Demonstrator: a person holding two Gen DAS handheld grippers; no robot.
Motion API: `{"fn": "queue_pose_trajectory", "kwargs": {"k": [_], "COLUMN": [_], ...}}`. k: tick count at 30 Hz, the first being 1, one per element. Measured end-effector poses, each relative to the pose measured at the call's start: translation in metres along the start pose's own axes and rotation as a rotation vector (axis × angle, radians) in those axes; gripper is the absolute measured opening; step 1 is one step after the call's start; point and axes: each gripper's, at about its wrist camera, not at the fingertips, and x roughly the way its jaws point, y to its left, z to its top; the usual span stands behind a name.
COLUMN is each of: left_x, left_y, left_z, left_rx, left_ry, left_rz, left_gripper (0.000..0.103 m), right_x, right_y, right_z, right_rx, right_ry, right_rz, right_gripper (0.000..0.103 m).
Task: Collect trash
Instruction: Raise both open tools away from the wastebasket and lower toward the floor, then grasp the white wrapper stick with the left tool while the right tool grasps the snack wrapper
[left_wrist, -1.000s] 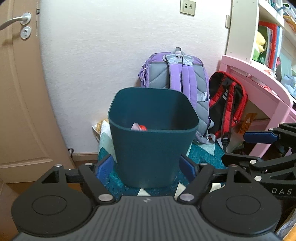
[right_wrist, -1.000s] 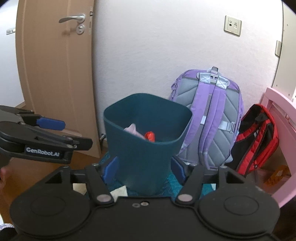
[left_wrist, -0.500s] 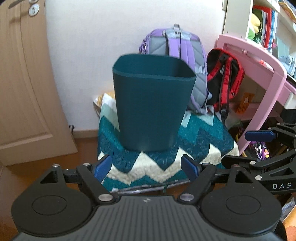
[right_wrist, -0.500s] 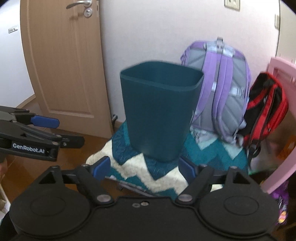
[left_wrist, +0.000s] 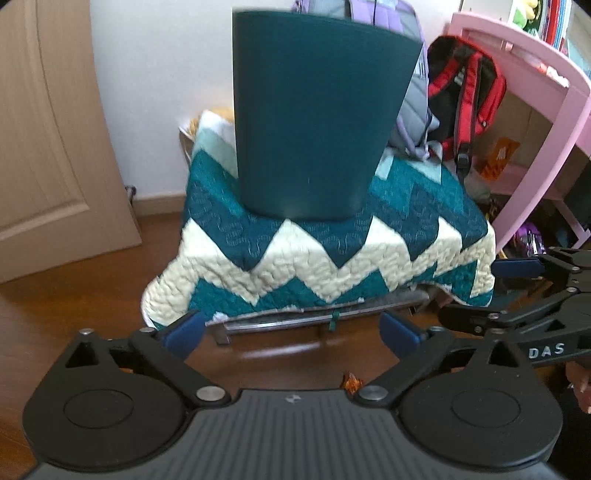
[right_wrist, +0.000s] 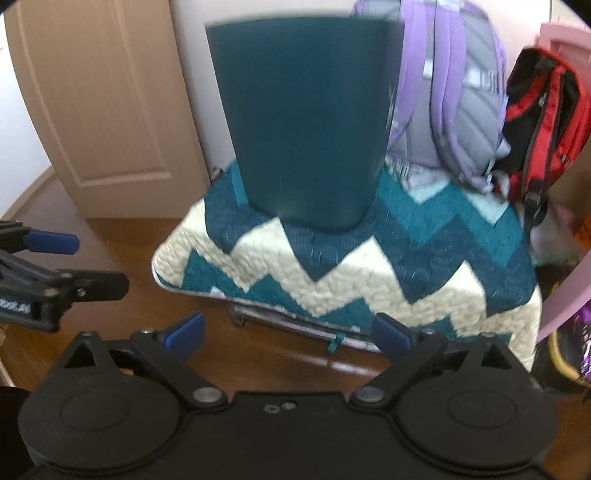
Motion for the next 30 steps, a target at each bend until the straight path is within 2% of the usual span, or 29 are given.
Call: {"fn": "queue_pose_trajectory", "kwargs": {"k": [5,15,23,27,30], "left_x": [0.044,0.153,0.224,0.251,0.270], "left_y": [0.015,0.048,0.043,0.037,0.038], "left_z": [-0.013,-0.043,-0.087,-0.115,-0.134], "left_rx": [0.001,0.028,0.223,0.341,0.392], "left_ry": [0.069,0.264,0.385,0.431,0.461], "left_rz": [-0.038,-0.133,-0.146,-0.168,-0.187], "left_gripper": [0.102,0.102,0.102,0.102,0.102], "right_x": [0.051,0.164,0.250,0.283,0.304], "right_y": [-0.005,-0.024,-0.042,-0.054,-0.063], "right_z": [-0.014,-0.049,-0.087,-0.106,-0.121], "right_rx": [0.034,0.097,0.125,0.139,0.152], "right_ry": [0.069,0.222,0.357,0.415,0.449], "right_rz": [-0.005,-0.059,-0.082,-0.088,-0.096], "right_gripper": [0.097,0.097,0.097,0.096,0.096]}}
